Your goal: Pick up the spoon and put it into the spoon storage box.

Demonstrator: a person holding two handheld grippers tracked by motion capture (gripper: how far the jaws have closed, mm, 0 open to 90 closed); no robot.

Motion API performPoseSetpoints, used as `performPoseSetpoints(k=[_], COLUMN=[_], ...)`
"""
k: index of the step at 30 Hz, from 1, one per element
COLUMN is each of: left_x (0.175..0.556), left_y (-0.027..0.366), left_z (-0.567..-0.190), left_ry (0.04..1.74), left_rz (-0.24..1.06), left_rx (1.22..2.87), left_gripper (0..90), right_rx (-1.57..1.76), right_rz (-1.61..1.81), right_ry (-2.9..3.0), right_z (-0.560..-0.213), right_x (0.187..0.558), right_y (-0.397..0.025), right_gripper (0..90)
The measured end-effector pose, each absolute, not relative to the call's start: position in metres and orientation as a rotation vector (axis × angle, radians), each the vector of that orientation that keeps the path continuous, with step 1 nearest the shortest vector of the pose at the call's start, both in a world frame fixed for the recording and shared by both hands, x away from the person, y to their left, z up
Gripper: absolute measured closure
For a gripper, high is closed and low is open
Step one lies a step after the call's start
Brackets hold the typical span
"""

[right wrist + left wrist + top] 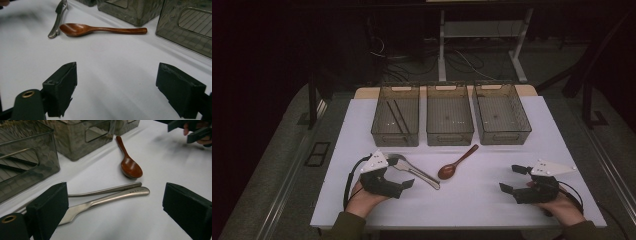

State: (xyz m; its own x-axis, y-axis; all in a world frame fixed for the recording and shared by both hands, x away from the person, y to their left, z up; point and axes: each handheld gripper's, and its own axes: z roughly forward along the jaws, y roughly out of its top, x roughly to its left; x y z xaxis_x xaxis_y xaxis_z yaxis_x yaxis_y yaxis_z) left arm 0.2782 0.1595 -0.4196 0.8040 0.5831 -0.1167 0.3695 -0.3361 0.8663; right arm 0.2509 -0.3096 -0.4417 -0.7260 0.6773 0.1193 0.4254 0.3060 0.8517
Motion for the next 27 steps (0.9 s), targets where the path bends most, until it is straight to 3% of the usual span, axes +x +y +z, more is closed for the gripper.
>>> performPoseSetpoints(k=[19,23,27], left_x=[0.320,0.328,0.337], left_y=[0.114,0.104,0.090], left_z=[-0.408,-0.409,-0.412], left_ry=[0.676,0.673,0.669], left_rz=[0.241,0.230,0.213], left_rx=[1.976,1.978,1.992], left_gripper=[18.1,26.6,43.8], right_rx=[1.027,1.027,1.024], right_rz=[1.402,1.400,1.404], right_ry=[2.304,2.306,2.303], right_z=[-0.443,-0.443,-0.442], right_x=[0.251,0.251,0.251], right_y=[-0.308,-0.308,-0.308], right_gripper=[16.3,16.3,16.3])
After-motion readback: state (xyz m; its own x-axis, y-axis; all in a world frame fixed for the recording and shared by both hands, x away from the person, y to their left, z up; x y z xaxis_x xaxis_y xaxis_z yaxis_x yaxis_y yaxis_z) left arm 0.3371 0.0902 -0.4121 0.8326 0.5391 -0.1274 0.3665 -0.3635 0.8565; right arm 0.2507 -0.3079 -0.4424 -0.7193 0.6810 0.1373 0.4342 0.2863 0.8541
